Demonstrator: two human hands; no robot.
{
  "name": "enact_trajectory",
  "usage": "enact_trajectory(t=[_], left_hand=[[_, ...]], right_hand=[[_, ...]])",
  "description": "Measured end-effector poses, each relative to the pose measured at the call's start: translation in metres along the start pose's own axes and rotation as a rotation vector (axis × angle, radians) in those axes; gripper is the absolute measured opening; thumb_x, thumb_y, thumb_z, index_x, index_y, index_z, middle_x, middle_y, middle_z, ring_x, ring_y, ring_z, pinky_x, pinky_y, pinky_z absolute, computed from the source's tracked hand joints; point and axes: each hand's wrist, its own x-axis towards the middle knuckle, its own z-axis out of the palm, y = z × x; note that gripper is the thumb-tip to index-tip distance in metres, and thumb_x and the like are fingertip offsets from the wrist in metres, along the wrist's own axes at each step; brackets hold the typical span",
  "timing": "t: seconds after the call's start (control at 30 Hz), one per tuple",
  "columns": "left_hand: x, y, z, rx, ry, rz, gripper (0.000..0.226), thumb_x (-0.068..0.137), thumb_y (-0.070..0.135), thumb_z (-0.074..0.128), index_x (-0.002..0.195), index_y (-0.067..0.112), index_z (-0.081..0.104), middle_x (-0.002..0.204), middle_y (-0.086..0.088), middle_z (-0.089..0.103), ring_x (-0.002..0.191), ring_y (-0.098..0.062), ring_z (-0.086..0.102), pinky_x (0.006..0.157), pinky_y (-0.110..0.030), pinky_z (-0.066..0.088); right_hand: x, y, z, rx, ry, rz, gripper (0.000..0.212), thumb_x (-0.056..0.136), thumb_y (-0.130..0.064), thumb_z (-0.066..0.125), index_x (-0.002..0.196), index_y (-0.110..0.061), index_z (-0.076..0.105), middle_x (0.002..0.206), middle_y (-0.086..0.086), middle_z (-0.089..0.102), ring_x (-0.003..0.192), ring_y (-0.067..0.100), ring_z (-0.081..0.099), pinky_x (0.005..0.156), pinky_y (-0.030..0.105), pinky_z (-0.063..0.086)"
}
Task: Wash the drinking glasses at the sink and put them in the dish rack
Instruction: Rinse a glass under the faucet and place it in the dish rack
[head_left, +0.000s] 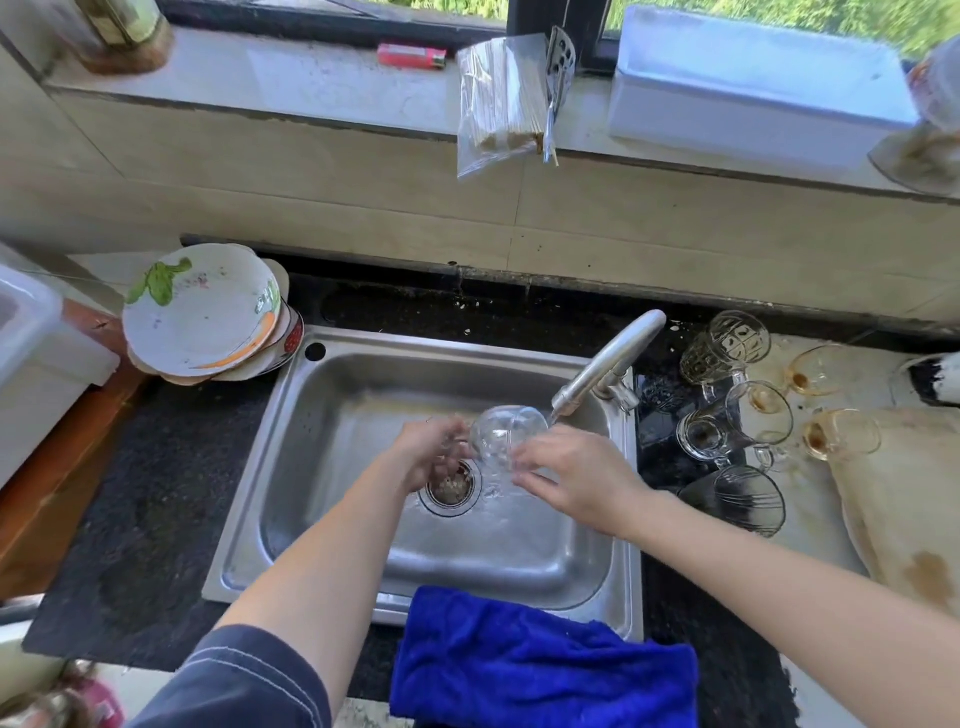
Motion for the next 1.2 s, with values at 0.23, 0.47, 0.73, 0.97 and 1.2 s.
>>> enact_trajectory(t=[0.23, 0.47, 0.73, 0.97, 1.2], left_hand=[[-0.010, 0.005, -0.002, 0.311, -0.136, -0.189, 0.008, 0.085, 0.011, 0.049, 0.077, 0.014, 0.049, 0.064, -0.013, 0.065, 0.030, -0.008, 0.031, 0.031, -0.011, 0.015], [-0.009, 0.013, 0.012, 0.273, -0.128, -0.123, 0.012, 0.090, 0.017, 0.048, 0.079, 0.013, 0.052, 0.065, -0.008, 0.057, 0.032, -0.007, 0.031, 0.031, -0.011, 0.015], [-0.021, 0.019, 0.025, 0.238, 0.113, 0.060, 0.008, 0.091, 0.018, 0.041, 0.086, 0.012, 0.043, 0.064, -0.006, 0.035, 0.044, -0.014, 0.029, 0.041, -0.013, 0.018], [-0.052, 0.009, 0.042, 0.146, 0.111, 0.076, 0.004, 0.085, 0.017, 0.041, 0.085, 0.012, 0.040, 0.063, -0.004, 0.028, 0.042, -0.013, 0.028, 0.044, -0.015, 0.018], [-0.058, 0.002, 0.040, 0.286, 0.279, 0.184, 0.041, 0.077, 0.035, 0.042, 0.107, 0.006, 0.045, 0.111, -0.027, 0.058, 0.093, -0.041, 0.060, 0.074, -0.041, 0.046]], right_hand=[[0.001, 0.018, -0.007, -0.243, 0.045, -0.393, 0.006, 0.082, -0.023, 0.069, 0.081, -0.018, 0.074, 0.103, -0.002, 0.070, 0.098, 0.024, 0.063, 0.082, 0.038, 0.055], [0.001, 0.013, -0.003, -0.106, -0.027, -0.076, 0.028, 0.074, -0.014, 0.074, 0.102, -0.015, 0.070, 0.118, -0.005, 0.061, 0.103, 0.027, 0.061, 0.081, 0.039, 0.056], [-0.011, 0.018, 0.008, -0.001, 0.104, 0.282, 0.050, 0.096, -0.048, 0.042, 0.137, -0.020, 0.048, 0.142, 0.000, 0.042, 0.133, 0.017, 0.035, 0.106, 0.036, 0.034], [0.015, 0.028, 0.033, -0.142, 0.146, 0.379, 0.054, 0.098, -0.048, 0.022, 0.116, -0.024, 0.067, 0.119, 0.000, 0.064, 0.114, 0.026, 0.053, 0.094, 0.041, 0.031], [0.031, 0.019, 0.035, 0.018, 0.156, 0.392, 0.046, 0.096, -0.042, 0.025, 0.096, -0.024, 0.068, 0.103, -0.003, 0.067, 0.103, 0.023, 0.060, 0.087, 0.039, 0.031]])
